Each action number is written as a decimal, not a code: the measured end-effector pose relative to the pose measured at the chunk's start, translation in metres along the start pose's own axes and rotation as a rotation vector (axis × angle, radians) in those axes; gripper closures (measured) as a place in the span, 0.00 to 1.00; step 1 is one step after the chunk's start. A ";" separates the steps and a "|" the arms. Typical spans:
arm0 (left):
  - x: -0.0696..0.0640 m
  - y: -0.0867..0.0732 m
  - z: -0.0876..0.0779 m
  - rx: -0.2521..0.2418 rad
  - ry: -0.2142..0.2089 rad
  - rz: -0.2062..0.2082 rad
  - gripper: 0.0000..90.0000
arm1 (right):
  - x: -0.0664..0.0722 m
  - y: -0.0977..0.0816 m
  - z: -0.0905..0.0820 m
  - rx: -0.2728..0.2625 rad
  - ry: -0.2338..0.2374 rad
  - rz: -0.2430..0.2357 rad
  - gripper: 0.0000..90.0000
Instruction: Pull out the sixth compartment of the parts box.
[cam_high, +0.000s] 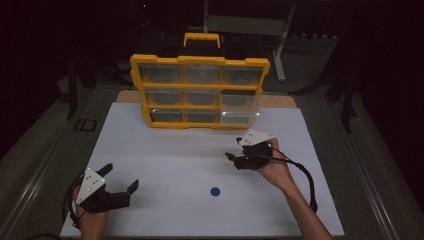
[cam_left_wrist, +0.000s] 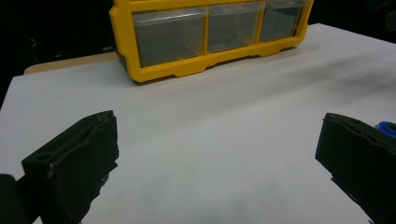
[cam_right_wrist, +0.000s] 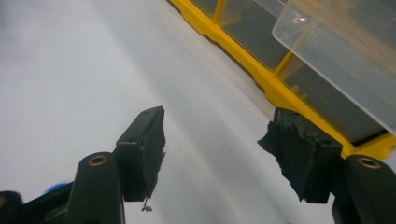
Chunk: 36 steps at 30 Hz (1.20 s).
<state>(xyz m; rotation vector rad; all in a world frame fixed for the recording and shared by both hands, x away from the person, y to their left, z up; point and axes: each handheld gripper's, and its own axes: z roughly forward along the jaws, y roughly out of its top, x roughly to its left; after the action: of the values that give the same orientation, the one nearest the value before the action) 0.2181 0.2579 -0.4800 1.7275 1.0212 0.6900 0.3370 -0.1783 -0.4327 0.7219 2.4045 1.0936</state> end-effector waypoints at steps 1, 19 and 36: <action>0.000 0.000 0.000 0.000 0.000 0.000 0.00 | -0.001 0.000 0.000 -0.005 0.012 0.006 0.39; 0.000 0.000 0.001 0.002 0.000 0.001 0.00 | 0.002 -0.001 0.001 -0.028 0.103 0.059 0.16; 0.001 0.000 0.000 0.001 0.000 -0.001 0.00 | 0.005 0.001 0.000 -0.039 0.190 0.068 0.13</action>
<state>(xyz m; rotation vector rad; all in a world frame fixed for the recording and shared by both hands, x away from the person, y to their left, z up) 0.2185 0.2586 -0.4801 1.7281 1.0228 0.6892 0.3337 -0.1749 -0.4332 0.7214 2.5240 1.2853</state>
